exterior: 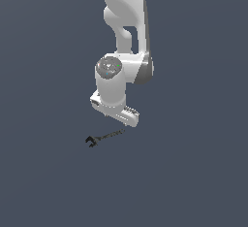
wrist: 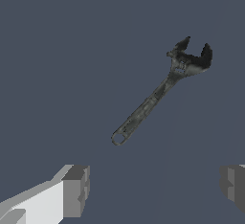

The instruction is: Pick up the object and move it to a goal position.

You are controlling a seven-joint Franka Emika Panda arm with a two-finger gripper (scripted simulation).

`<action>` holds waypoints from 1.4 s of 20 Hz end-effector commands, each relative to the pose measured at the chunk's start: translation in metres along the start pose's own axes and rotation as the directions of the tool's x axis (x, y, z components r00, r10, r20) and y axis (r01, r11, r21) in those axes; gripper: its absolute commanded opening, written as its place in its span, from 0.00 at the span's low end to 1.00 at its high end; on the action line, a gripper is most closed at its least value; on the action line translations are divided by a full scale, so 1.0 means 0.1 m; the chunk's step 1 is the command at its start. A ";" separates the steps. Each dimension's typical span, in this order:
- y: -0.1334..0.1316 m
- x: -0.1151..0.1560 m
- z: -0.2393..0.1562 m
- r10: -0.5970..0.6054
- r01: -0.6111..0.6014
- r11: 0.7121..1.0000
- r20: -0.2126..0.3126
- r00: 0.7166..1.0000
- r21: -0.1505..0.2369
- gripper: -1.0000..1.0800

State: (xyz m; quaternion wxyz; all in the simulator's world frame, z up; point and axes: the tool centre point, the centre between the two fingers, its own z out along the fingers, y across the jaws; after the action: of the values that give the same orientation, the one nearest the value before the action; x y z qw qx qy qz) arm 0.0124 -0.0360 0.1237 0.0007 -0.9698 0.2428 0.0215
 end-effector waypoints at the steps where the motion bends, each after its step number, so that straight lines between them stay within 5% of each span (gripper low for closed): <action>1: 0.02 0.06 0.06 0.083 -0.083 0.997 -0.002 0.997 0.003 0.96; 10: 0.11 0.27 0.28 0.364 -0.364 0.931 -0.008 0.931 0.014 0.96; 22: 0.24 0.52 0.54 0.658 -0.658 0.753 -0.017 0.753 0.030 0.96; 28: 0.28 0.58 0.61 0.727 -0.727 0.686 -0.020 0.686 0.035 0.96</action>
State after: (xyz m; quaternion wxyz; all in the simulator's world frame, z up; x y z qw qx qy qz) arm 0.0470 -0.0863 0.0622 0.0001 -0.8013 0.5983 0.0025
